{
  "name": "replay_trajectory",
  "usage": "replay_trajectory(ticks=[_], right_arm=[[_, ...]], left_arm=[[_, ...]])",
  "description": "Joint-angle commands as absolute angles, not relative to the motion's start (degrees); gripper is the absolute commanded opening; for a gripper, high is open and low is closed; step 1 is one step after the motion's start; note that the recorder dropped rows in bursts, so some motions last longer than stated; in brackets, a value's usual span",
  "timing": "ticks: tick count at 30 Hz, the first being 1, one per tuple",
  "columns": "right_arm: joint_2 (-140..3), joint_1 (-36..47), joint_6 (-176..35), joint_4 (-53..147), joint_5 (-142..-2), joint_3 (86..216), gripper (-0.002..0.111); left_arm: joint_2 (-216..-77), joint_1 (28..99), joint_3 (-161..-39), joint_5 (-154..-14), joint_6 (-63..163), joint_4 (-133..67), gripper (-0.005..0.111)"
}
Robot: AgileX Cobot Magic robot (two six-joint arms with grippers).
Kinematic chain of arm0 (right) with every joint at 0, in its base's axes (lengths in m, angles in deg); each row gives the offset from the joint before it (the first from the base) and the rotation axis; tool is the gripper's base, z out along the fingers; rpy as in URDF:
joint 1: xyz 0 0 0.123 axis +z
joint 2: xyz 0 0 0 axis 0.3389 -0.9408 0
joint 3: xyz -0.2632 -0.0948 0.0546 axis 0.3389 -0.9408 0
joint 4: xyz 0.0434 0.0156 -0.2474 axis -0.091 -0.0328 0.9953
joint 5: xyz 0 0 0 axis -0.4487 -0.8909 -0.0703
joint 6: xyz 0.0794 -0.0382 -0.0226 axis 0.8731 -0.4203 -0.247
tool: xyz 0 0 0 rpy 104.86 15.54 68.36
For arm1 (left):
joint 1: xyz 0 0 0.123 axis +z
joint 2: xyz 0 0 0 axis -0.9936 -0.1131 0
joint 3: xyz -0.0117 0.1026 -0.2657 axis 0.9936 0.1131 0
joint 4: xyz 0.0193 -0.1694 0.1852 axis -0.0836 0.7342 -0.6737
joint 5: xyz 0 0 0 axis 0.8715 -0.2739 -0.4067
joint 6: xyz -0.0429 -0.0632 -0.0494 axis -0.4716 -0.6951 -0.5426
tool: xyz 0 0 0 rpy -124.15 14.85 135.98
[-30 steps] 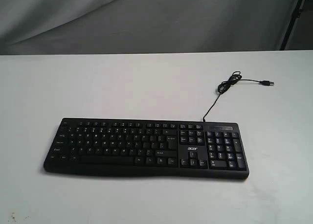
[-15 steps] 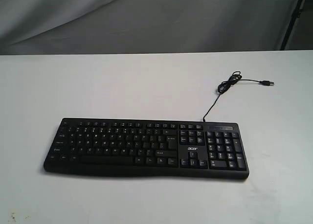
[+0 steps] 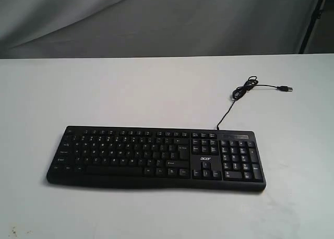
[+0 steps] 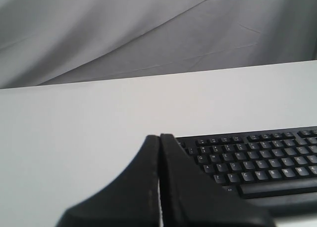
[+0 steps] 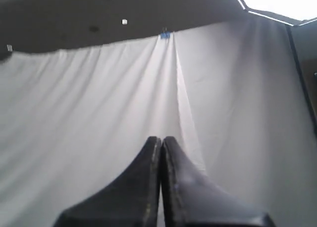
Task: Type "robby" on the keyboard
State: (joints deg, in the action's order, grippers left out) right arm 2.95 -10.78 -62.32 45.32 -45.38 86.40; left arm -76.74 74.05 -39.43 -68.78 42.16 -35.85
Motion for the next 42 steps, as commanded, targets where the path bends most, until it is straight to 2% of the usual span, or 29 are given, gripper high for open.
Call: replay_trajectory(ticks=[1,6,9,16,22,27,30,33,36,39,42], right_arm=[[3.3,-11.2,-44.7,42.5,-40.9,86.2,0.0],[3.1,-11.2,-34.9,59.0,-52.3,93.0,0.0],[-1.6,-11.2,-26.3,70.9,-55.7,100.4,0.0],[-20.9,-11.2,3.1,108.6,-52.0,119.8,0.0],[-38.1,-11.2,16.9,146.6,-45.1,137.2,0.0],[-44.8,-11.2,12.4,146.6,-55.0,143.0,0.0],[-46.6,-11.2,0.6,146.6,-63.9,144.9,0.0],[-47.9,-11.2,-15.8,146.6,-76.3,145.6,0.0],[-49.8,-11.2,-18.4,143.2,-92.3,147.2,0.0],[-52.8,-11.2,-31.0,114.7,-100.4,153.4,0.0],[-57.1,-11.2,-64.9,77.7,-101.1,160.1,0.0]], left_arm=[[-76.5,73.7,-39.2,-69.1,42.0,-36.1,0.0],[-76.5,73.7,-39.2,-69.1,42.0,-36.1,0.0],[-76.5,73.7,-39.2,-69.1,42.0,-36.1,0.0],[-76.5,73.7,-39.2,-69.1,42.0,-36.1,0.0],[-76.5,73.7,-39.2,-69.1,42.0,-36.1,0.0],[-76.5,73.7,-39.2,-69.1,42.0,-36.1,0.0],[-76.5,73.7,-39.2,-69.1,42.0,-36.1,0.0],[-76.5,73.7,-39.2,-69.1,42.0,-36.1,0.0],[-76.5,73.7,-39.2,-69.1,42.0,-36.1,0.0],[-76.5,73.7,-39.2,-69.1,42.0,-36.1,0.0],[-76.5,73.7,-39.2,-69.1,42.0,-36.1,0.0]])
